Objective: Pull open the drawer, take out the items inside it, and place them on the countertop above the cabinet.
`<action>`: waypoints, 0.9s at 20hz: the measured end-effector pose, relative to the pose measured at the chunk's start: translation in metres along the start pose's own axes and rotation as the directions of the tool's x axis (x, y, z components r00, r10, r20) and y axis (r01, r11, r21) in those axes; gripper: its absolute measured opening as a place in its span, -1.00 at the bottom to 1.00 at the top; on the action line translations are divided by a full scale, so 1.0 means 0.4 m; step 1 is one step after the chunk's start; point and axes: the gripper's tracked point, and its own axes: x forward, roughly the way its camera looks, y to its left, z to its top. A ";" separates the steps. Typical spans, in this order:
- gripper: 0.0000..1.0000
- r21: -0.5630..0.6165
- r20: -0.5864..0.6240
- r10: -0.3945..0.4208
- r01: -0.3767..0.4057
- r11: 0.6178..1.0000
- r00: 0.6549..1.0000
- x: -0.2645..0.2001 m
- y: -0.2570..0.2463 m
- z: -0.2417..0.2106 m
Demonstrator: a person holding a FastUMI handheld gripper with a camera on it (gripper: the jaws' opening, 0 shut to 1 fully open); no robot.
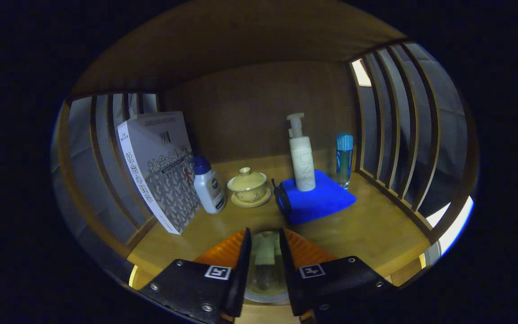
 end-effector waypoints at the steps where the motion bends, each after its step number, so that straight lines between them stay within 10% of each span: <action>1: 0.21 -0.004 0.011 -0.011 0.011 1.000 1.000 -0.003 -0.005 0.004; 5: 0.90 -0.024 0.054 -0.030 0.031 0.999 0.998 -0.057 -0.011 0.021; 18: 0.89 -0.069 0.318 0.034 -0.013 0.998 0.947 -0.408 0.031 -0.010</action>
